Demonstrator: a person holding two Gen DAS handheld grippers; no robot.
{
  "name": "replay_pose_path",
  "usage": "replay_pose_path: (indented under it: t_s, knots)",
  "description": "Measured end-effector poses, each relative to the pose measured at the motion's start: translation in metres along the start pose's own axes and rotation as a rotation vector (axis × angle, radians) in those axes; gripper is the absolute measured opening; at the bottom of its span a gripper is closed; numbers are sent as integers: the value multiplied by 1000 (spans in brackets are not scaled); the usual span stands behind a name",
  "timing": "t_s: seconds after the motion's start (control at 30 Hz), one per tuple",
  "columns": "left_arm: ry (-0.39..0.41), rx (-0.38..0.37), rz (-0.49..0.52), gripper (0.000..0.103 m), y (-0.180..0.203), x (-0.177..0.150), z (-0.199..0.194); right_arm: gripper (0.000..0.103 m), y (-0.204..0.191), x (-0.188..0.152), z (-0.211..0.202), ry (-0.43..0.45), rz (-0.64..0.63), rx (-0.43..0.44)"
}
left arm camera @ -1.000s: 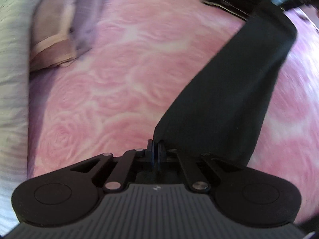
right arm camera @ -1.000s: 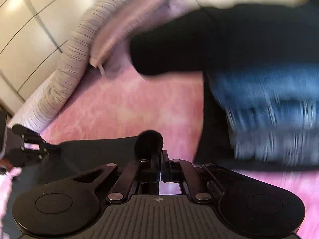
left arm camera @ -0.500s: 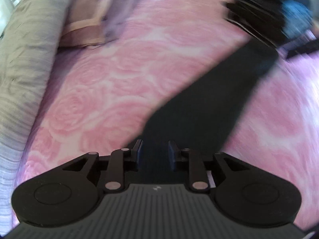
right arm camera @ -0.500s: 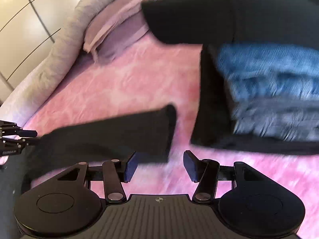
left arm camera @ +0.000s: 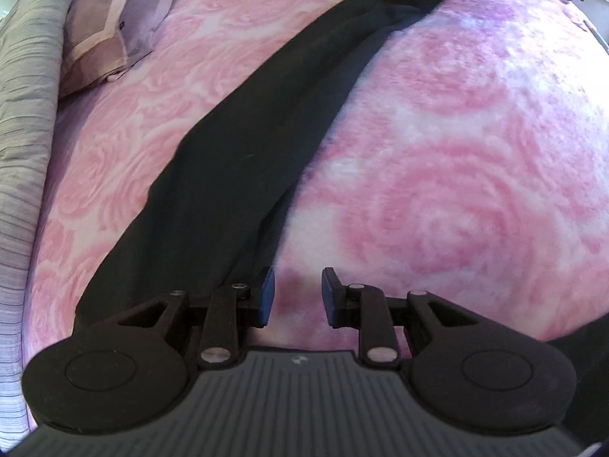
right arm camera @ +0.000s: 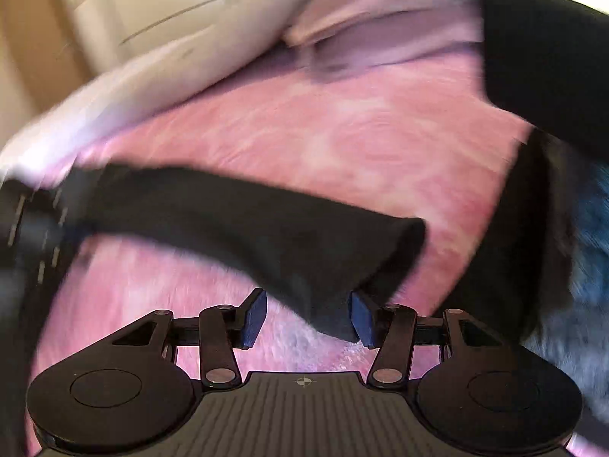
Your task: Fold clothes
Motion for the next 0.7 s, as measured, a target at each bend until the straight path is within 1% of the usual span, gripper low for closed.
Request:
replay_pose_path:
  t_s: [0.03,0.07,0.1,0.17,0.27,0.3,0.37,0.5,0.6,0.67,0.7]
  knots:
    - [6,2,3,22,-2,2,0,49,2,-1,3,-18,-15,15]
    - [13,1,8,22,-3,4,0,28,6,-2,7,-40,-8,21]
    - [23,-1,13,22,-3,7,-1,4,11,1,7,-56,32,19]
    - [44,-13,22,22,-2,16,-1,1,23,12,3,-70,160,8]
    - [70,-44,60,22,7,29,-1,1,42,34,-14,-91,367,-21]
    - [75,-54,81,22,11,32,1,1,47,41,-18,-99,408,-29]
    - [81,-78,129,22,21,37,5,1,51,50,-21,-120,420,-44]
    - [79,-91,189,23,33,41,13,0,52,59,-21,-160,360,-106]
    - [67,-81,193,25,34,40,17,0,53,64,-22,-144,367,-151]
    - [74,-79,171,26,31,40,19,0,55,65,-21,-125,410,-162]
    - [78,-80,158,26,30,40,20,1,55,65,-18,-124,408,-170]
Point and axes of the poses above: each gripper's, at about its wrist camera, not at the fingertips, and z roughly the way its jaws point, y to its right, x to its top, the point moved 5 cm from there along z, roughly the way its jaws point, and after that the axes turned 15 degrees about y, right-handed, at the moved point
